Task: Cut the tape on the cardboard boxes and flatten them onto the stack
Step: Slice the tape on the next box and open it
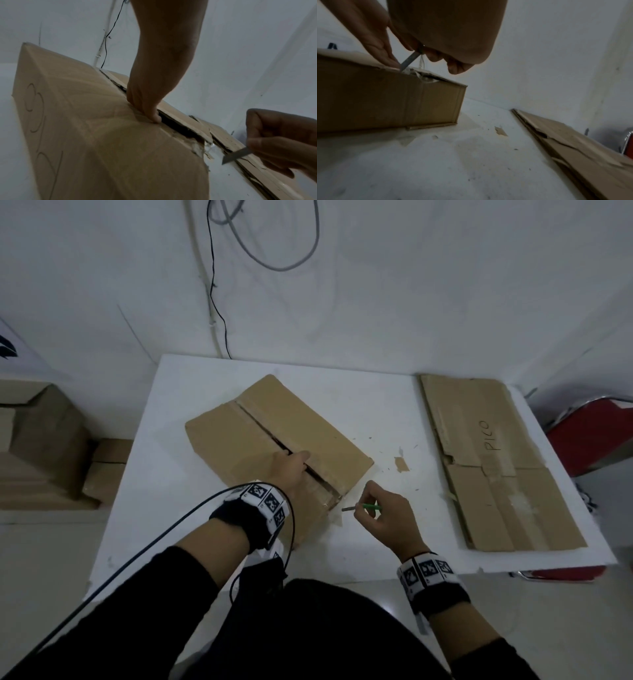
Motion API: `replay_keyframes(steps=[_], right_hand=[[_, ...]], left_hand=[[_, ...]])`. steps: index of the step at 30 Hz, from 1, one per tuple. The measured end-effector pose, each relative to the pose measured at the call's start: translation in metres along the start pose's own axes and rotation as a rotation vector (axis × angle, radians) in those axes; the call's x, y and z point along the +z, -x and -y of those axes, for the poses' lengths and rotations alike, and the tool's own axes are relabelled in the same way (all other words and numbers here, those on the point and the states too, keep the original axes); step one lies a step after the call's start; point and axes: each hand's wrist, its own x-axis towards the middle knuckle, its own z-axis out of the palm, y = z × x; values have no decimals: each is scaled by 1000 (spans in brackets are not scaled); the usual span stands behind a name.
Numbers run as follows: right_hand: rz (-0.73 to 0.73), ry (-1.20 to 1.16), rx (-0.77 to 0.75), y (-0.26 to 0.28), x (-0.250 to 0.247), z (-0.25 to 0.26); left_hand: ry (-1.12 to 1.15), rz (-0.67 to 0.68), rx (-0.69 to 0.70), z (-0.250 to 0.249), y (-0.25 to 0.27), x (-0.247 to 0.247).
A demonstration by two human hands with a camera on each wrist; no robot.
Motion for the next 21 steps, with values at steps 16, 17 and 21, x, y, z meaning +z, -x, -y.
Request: replay_keyframes(steps=[16, 17, 21], right_hand=[[-323, -1302, 968, -13, 68, 26], [-341, -1327, 1016, -15, 71, 26], [-334, -1338, 1169, -11, 72, 12]], left_hand=[[-17, -65, 39, 15, -5, 10], [-14, -57, 34, 13, -4, 9], [-67, -16, 52, 18, -8, 7]])
